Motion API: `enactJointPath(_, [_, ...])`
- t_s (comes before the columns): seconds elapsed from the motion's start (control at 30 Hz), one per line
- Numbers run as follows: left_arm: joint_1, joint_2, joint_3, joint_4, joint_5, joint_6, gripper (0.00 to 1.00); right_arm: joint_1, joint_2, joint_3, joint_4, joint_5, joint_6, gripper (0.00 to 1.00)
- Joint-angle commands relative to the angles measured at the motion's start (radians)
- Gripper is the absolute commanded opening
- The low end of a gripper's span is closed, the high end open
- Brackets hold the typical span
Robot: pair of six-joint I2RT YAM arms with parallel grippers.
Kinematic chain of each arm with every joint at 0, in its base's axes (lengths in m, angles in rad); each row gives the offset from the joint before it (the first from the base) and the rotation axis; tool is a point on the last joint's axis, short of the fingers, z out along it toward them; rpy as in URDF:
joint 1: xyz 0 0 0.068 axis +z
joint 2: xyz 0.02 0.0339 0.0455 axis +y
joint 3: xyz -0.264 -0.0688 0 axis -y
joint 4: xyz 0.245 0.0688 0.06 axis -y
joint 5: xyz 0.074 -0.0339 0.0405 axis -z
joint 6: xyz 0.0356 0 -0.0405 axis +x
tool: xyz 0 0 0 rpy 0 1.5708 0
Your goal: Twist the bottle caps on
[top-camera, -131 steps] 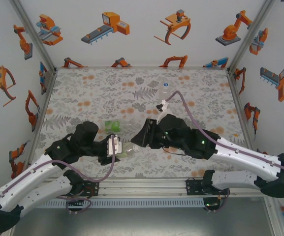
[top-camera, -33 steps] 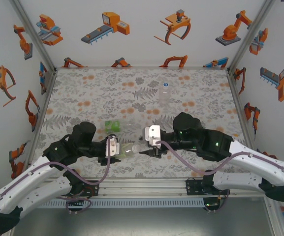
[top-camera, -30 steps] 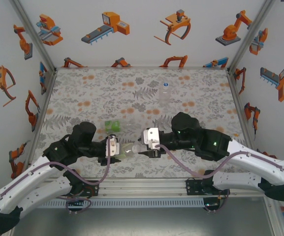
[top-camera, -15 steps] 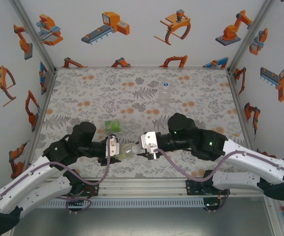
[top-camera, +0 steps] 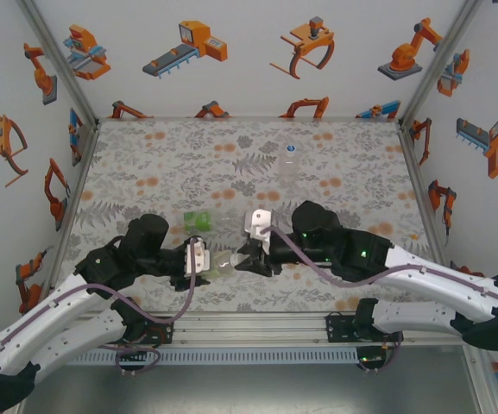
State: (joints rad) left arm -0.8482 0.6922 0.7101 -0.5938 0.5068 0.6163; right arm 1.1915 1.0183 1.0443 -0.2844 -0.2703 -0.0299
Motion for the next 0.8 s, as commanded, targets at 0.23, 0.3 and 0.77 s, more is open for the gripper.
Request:
enactJointPath(0.23, [-0.005, -0.013, 0.013, 0.038, -0.049, 0.008, 0.0, -0.001, 0.057, -0.034, -0.014, 0.402, 1.186, 0.0])
enactJointPath(0.3, [-0.005, -0.007, 0.012, 0.039, -0.069, 0.005, 0.0, -0.002, 0.062, -0.038, -0.038, 0.41, 1.378, 0.0])
enactJointPath(0.77, [-0.004, 0.009, 0.02, 0.036, -0.113, -0.004, 0.0, -0.028, 0.092, -0.013, -0.047, 0.351, 1.433, 0.23])
